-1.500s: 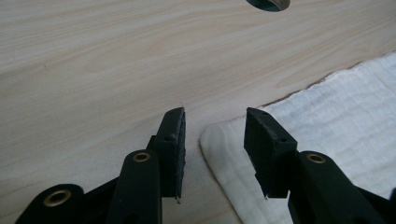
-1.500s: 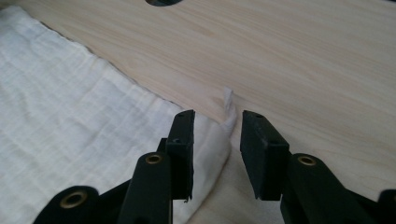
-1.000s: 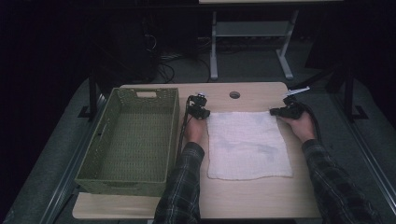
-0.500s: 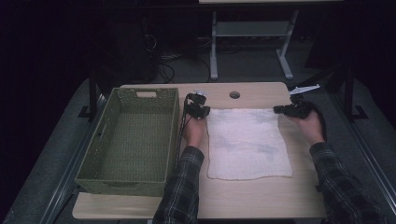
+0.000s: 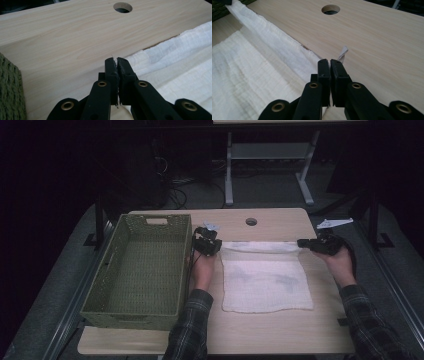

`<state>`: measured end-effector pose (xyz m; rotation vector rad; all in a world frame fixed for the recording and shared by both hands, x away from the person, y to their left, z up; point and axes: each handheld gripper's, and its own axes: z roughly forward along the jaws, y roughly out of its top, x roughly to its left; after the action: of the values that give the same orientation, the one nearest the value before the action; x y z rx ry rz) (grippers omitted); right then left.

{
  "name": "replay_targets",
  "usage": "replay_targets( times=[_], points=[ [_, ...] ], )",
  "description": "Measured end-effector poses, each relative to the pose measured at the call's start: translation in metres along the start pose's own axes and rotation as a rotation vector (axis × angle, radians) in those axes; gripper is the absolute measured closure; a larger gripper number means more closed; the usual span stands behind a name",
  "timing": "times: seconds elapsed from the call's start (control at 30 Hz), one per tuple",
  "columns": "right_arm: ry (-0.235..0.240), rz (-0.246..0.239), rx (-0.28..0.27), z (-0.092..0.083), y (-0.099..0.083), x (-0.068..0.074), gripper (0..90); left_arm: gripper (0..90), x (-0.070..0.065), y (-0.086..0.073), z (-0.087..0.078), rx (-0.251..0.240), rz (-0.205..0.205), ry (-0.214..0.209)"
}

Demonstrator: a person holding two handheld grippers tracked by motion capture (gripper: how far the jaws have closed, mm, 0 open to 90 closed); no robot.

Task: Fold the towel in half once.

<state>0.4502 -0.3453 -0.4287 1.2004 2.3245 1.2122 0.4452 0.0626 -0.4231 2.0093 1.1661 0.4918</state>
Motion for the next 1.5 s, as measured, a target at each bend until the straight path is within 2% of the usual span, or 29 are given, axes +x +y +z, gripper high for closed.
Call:
replay_targets(
  times=[0.1, 0.17, 0.27, 0.4, 0.5, 0.53, 0.9, 1.0, 1.07, 1.23, 1.5],
  points=[
    [-0.010, -0.004, 0.005, -0.003, -0.006, 0.005, 86.4, 87.3, -0.006, -0.003, -0.004, 0.003, 0.023, -0.004],
    [-0.015, -0.015, 0.008, -0.004, -0.008, 0.006, 86.4, 87.3, -0.007, -0.004, -0.005, 0.003, 0.024, -0.006],
    [-0.018, -0.014, 0.018, -0.014, -0.016, 0.010, 86.4, 87.3, -0.015, -0.009, -0.013, -0.006, 0.035, -0.018],
    [-0.019, -0.031, 0.000, -0.024, -0.023, 0.015, 86.4, 87.4, -0.021, -0.013, -0.020, -0.004, 0.060, -0.018],
    [-0.014, -0.023, 0.002, -0.028, -0.026, 0.018, 86.4, 87.4, -0.023, -0.015, -0.023, -0.008, 0.056, -0.022],
    [-0.013, -0.035, 0.007, -0.031, -0.029, 0.022, 86.4, 87.4, -0.025, -0.018, -0.027, -0.015, 0.065, -0.023],
    [0.002, -0.069, 0.036, -0.048, -0.050, 0.045, 86.4, 87.4, -0.035, -0.037, -0.044, -0.036, 0.058, -0.038],
    [0.003, -0.083, 0.045, -0.052, -0.055, 0.049, 86.4, 87.4, -0.039, -0.042, -0.049, -0.036, 0.063, -0.038],
    [0.015, -0.076, 0.046, -0.054, -0.058, 0.051, 86.3, 87.4, -0.043, -0.046, -0.051, -0.028, 0.073, -0.029],
    [0.016, -0.085, 0.055, -0.056, -0.061, 0.055, 86.3, 87.4, -0.045, -0.054, -0.055, -0.024, 0.060, -0.045],
    [0.028, -0.093, 0.071, -0.066, -0.073, 0.065, 86.3, 87.4, -0.051, -0.069, -0.064, -0.012, 0.044, -0.095]
  ],
)
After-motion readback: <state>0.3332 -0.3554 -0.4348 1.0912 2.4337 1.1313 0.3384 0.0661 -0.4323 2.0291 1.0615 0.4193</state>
